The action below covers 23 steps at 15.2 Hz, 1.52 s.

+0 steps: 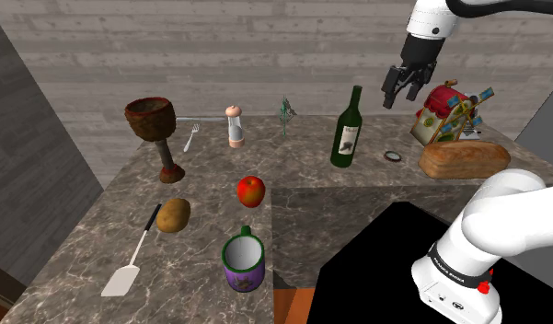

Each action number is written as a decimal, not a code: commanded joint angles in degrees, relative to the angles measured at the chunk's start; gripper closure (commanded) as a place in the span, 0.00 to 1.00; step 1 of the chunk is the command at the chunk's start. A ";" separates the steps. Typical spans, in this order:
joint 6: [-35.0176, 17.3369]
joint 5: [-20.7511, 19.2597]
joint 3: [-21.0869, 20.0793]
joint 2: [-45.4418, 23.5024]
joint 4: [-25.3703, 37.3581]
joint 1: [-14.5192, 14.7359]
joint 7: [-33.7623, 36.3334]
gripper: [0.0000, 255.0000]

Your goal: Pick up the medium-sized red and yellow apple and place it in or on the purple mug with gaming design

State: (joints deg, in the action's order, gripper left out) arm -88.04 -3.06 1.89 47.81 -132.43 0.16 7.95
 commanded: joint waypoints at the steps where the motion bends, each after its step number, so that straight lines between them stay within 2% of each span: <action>1: 0.00 0.00 0.00 0.00 0.00 0.00 0.00 0.00; 12: -13.38 7.06 -9.06 -13.01 -0.92 3.55 10.10 0.00; 18: -20.17 9.07 -13.77 -22.72 2.11 5.03 15.29 0.00; 23: -25.02 9.22 -17.43 -31.83 6.53 6.00 19.78 0.00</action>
State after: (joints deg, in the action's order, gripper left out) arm -112.03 6.15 -14.65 17.84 -126.81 5.86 26.54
